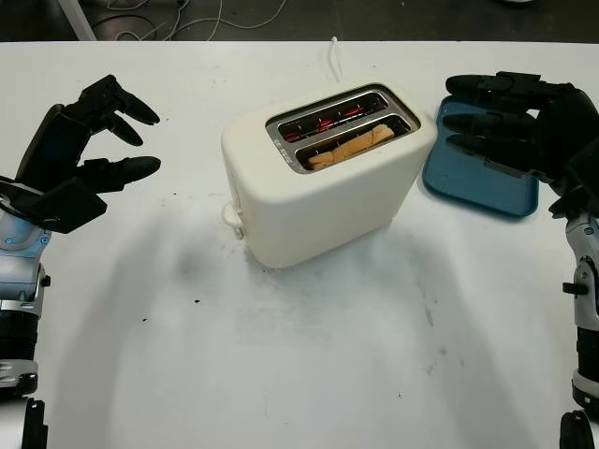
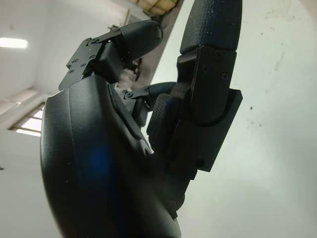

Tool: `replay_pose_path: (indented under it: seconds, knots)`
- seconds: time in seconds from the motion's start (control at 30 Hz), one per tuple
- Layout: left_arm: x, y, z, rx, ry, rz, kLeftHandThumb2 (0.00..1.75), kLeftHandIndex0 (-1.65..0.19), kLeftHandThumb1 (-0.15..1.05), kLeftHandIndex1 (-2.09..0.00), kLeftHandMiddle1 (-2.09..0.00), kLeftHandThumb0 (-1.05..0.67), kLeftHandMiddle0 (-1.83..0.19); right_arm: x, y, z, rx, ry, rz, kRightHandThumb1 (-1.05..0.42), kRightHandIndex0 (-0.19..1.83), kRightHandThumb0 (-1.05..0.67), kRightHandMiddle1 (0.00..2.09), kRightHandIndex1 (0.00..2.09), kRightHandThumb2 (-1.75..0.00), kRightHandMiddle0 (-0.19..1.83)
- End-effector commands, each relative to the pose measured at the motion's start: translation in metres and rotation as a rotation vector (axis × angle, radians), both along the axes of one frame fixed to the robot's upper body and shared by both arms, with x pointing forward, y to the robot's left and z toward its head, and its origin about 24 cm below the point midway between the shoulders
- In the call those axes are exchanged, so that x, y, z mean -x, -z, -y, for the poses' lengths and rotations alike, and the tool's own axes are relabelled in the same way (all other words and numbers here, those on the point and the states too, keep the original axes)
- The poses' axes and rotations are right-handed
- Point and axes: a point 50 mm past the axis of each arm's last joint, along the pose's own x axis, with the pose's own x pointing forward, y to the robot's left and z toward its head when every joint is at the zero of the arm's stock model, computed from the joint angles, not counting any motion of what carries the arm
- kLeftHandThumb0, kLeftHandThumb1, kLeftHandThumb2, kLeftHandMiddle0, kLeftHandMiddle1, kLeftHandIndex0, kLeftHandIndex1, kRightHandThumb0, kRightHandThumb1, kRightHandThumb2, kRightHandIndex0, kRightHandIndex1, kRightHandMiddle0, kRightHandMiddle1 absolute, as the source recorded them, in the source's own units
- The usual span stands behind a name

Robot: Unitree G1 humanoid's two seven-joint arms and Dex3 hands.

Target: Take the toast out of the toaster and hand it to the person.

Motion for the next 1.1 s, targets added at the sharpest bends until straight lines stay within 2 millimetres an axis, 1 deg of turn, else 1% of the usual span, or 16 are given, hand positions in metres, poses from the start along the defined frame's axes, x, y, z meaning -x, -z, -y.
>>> replay_pose_path:
  seconds: [0.0,1.07]
  knots:
    - [0.0025,0.0018,-0.0014,0.006,-0.002,0.000,0.27,-0.28,0.92,-1.32,-1.42,-1.05,-0.42,0.0013,-0.0019,0.0006,0.005,-0.004,0.003,-0.81,0.88,-0.24,0.00,0.01,0.00,0.78]
    - [0.0023,0.0010,-0.0007,0.007,-0.004,0.005,0.26,-0.29,0.92,-1.32,-1.42,-1.05,-0.42,0.0013,-0.0027,0.0000,0.007,-0.004,0.007,-0.81,0.88,-0.25,0.00,0.01,0.00,0.78]
